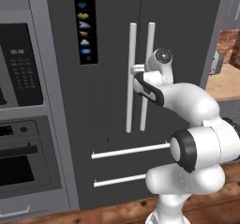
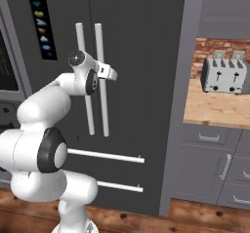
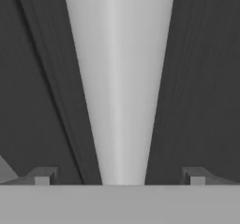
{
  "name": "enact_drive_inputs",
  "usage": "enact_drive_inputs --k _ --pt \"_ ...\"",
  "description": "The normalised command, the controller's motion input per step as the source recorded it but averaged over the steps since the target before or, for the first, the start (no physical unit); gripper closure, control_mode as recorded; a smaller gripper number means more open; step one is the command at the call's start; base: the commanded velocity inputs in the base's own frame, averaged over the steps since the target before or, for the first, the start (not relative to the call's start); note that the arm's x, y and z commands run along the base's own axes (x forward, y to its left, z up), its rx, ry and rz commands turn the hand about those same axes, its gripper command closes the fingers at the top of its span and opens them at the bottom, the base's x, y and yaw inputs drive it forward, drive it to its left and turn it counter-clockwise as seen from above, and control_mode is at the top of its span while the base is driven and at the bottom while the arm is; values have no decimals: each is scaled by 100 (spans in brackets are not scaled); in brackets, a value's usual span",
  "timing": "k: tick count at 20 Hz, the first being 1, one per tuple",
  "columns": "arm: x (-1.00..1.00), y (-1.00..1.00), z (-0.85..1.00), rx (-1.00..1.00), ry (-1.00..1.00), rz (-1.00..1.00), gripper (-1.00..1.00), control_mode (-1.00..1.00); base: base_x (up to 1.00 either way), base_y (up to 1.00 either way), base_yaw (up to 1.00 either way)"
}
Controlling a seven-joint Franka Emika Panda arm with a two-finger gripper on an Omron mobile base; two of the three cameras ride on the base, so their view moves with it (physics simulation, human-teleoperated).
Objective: There is a bowl on the dining counter. Grab a lemon wedge from the fridge and place it in the bowl. Then get the liquor bottle and glass cup from the cabinet and place them next to the bowl.
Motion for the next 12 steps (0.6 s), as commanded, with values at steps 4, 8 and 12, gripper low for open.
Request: enact_drive_inputs --k 4,8,12 --pt "51 0 -9 0 0 0 -100 -100 0 0 0" --pt "47 0 -14 0 0 0 100 -100 0 0 0" --pt "0 0 -6 -1 3 0 100 -100 0 0 0"
